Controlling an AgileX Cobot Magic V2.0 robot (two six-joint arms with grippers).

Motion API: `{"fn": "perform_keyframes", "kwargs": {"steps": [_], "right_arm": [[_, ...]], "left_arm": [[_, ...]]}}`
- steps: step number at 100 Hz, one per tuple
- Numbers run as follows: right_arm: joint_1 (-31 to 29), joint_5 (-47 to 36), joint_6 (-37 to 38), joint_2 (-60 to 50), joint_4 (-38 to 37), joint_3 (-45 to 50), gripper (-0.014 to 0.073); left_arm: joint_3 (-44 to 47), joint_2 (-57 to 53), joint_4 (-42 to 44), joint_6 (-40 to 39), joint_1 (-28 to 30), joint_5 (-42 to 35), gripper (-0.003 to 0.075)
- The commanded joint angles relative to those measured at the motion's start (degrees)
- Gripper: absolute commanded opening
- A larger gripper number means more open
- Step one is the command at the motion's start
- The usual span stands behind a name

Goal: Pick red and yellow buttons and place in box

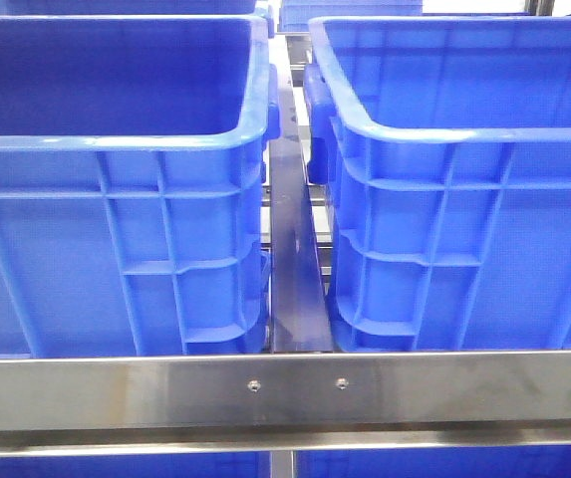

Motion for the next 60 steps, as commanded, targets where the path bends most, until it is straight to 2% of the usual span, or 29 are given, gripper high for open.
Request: {"fn": "perform_keyframes", "kwargs": {"steps": [1, 11, 21, 38, 48, 60], "right_arm": [[0.06, -4.85, -0.07, -1.36, -0.4, -0.95, -0.007], [0.06, -4.85, -0.07, -1.36, -0.4, -0.95, -0.007], [0.06, -4.85, -0.07, -1.36, -0.4, -0.95, -0.007], [0.06, -4.85, -0.07, -1.36, -0.4, -0.95, -0.007], [0.06, -4.85, -0.07, -1.36, -0.4, -0.95, -0.007], [0.06, -4.85, -0.07, -1.36, -0.4, -0.95, -0.007]], "left_arm": [[2.77, -1.64, 0.23, -0.63, 0.1, -6.77, -0.002], [-0.5, -1.64, 0.23, -0.63, 0.1, -7.18, -0.002], [-6.01, -1.22, 0.23, -0.63, 0.1, -3.02, -0.002], [-17.39, 3.85, 0.25, -0.63, 0.1, 8.4, -0.002], [-23.87, 10.0, 0.39, -0.63, 0.1, 16.73, -0.002], [-30.44, 18.13, 0.27, -0.63, 0.1, 23.12, -0.002]]}}
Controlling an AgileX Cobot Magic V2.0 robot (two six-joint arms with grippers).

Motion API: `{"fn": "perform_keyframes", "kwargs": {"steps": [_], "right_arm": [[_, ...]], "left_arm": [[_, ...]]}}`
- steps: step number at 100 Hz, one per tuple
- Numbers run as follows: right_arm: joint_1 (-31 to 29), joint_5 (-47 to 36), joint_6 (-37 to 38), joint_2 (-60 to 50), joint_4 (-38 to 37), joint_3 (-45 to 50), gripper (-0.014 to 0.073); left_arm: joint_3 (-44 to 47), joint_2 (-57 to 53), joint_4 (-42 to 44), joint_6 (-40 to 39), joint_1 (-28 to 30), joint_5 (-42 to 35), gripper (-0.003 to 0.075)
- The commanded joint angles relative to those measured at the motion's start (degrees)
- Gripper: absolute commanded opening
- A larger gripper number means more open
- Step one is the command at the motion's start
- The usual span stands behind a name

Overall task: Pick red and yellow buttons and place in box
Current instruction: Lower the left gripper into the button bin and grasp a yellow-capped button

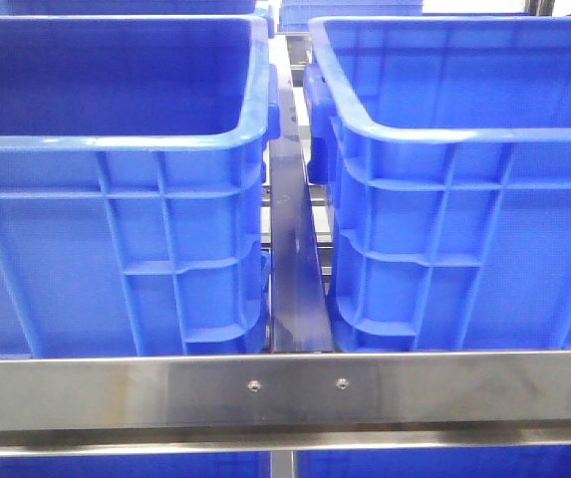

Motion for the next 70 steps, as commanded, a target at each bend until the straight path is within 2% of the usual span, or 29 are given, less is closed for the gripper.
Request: {"fn": "perform_keyframes", "kwargs": {"steps": [1, 23, 33, 45, 52, 57, 70], "right_arm": [[0.06, -4.82, -0.07, -1.36, -0.4, -0.95, -0.007], [0.06, -4.82, -0.07, -1.36, -0.4, -0.95, -0.007], [0.06, -4.82, -0.07, -1.36, -0.4, -0.95, -0.007], [0.06, -4.82, -0.07, -1.36, -0.4, -0.95, -0.007], [0.06, -4.82, -0.07, -1.36, -0.4, -0.95, -0.007], [0.06, -4.82, -0.07, -1.36, -0.4, -0.95, -0.007], [0.06, -4.82, -0.07, -1.36, -0.4, -0.95, -0.007]], "left_arm": [[-6.21, 7.0, -0.07, -0.63, 0.1, 1.29, -0.002], [-13.07, 22.61, -0.38, -0.63, 0.1, 0.85, 0.0004], [-16.03, 29.31, -2.31, -0.63, 0.1, 0.27, 0.0139], [-19.01, 36.63, -3.09, -0.63, 0.1, -1.45, 0.0424], [-20.93, 40.91, -3.38, -0.63, 0.1, -1.63, 0.0536], [-22.56, 44.23, -4.45, -0.63, 0.1, -0.97, 0.0563], [-27.6, 53.46, -4.76, -0.63, 0.1, 2.19, 0.0549]]}}
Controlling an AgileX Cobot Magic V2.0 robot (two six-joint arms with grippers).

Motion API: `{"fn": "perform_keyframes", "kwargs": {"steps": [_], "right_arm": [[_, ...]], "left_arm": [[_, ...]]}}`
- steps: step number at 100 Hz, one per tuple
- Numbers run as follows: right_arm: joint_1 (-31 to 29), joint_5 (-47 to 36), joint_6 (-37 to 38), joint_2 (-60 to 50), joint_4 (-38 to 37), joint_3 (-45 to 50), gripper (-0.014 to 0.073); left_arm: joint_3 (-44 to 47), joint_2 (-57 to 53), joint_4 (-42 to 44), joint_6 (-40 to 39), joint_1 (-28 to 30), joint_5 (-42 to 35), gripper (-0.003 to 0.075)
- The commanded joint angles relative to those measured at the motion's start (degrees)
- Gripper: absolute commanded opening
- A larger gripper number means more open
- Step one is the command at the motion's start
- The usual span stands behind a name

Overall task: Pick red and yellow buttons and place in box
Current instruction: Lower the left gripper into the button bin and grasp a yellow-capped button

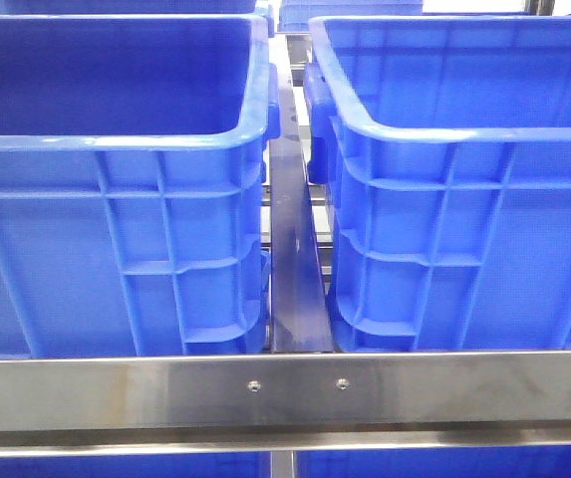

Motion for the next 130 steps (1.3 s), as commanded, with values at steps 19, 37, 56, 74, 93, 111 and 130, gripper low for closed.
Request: {"fn": "perform_keyframes", "kwargs": {"steps": [19, 37, 56, 74, 93, 111, 130], "right_arm": [[0.06, -4.82, -0.07, -1.36, -0.4, -0.95, -0.007], [0.06, -4.82, -0.07, -1.36, -0.4, -0.95, -0.007], [0.06, -4.82, -0.07, -1.36, -0.4, -0.95, -0.007], [0.06, -4.82, -0.07, -1.36, -0.4, -0.95, -0.007], [0.06, -4.82, -0.07, -1.36, -0.4, -0.95, -0.007], [0.06, -4.82, -0.07, -1.36, -0.4, -0.95, -0.007], [0.06, -4.82, -0.07, -1.36, -0.4, -0.95, -0.007]], "left_arm": [[-14.49, 16.53, -3.83, -0.05, -0.14, 6.72, 0.0547], [-22.28, 26.74, -3.83, -0.05, -1.29, 11.68, 0.0547], [-27.48, 34.11, -5.65, -0.05, -2.17, 12.02, 0.0547], [-30.67, 38.88, -7.53, 0.03, -2.53, 13.04, 0.0547], [-31.12, 40.49, -7.73, 0.03, -2.86, 12.9, 0.0545], [-31.12, 40.49, -7.73, 0.03, -2.86, 12.82, 0.0408], [-31.12, 40.39, -7.73, 0.03, -2.86, 12.69, 0.0161]]}}
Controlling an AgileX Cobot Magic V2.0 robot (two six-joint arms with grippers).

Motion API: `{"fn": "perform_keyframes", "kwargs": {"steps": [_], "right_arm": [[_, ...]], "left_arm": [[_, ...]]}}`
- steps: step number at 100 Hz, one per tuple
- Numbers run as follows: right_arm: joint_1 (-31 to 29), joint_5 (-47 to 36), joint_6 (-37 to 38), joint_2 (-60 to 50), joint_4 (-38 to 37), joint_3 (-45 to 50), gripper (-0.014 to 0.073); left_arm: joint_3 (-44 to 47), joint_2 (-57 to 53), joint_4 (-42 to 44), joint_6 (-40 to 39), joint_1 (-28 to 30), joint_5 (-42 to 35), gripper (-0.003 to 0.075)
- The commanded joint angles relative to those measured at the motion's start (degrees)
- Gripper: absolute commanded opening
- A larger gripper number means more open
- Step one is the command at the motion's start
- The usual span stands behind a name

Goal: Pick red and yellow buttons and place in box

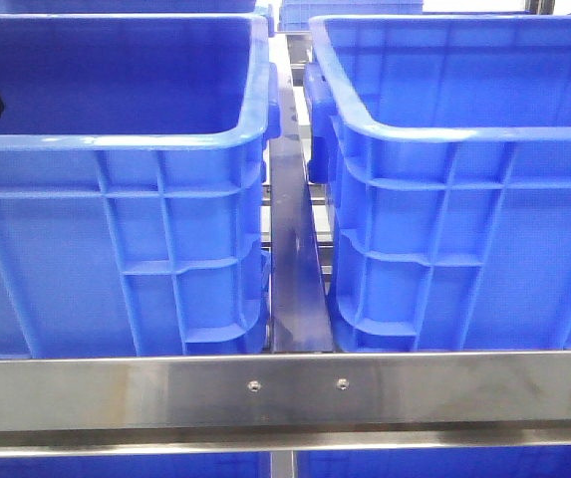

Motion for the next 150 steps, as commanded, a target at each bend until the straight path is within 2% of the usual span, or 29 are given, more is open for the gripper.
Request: {"fn": "perform_keyframes", "kwargs": {"steps": [1, 10, 17, 39, 65, 89, 115, 150], "right_arm": [[0.06, -4.82, -0.07, -1.36, -0.4, -0.95, -0.007], [0.06, -4.82, -0.07, -1.36, -0.4, -0.95, -0.007], [0.06, -4.82, -0.07, -1.36, -0.4, -0.95, -0.007], [0.06, -4.82, -0.07, -1.36, -0.4, -0.95, -0.007], [0.06, -4.82, -0.07, -1.36, -0.4, -0.95, -0.007], [0.06, -4.82, -0.07, -1.36, -0.4, -0.95, -0.007], [0.06, -4.96, -0.07, -1.36, -0.4, -0.95, -0.007], [0.06, -5.19, -0.07, -1.36, -0.4, -0.95, -0.007]], "left_arm": [[-1.72, -2.81, -0.84, -0.07, -0.3, -1.56, 0.0146], [-1.72, -2.91, -0.84, -0.07, -0.3, -1.85, 0.008], [-1.72, -2.91, -0.84, -0.07, -0.3, -2.36, 0.0063], [-1.72, -4.37, -1.45, 1.28, -0.3, -2.35, 0.0062], [-1.23, -12.6, -3.84, 4.58, -1.3, -1.08, 0.0062], [5.68, -23.47, -4.48, 6.06, -5.68, -2.65, 0.0062], [11.06, -33.77, -8.13, 8.02, -15.54, -2.75, 0.0062], [11.39, -35.77, -11.44, 8.83, -37.21, -2.92, 0.0062]]}}
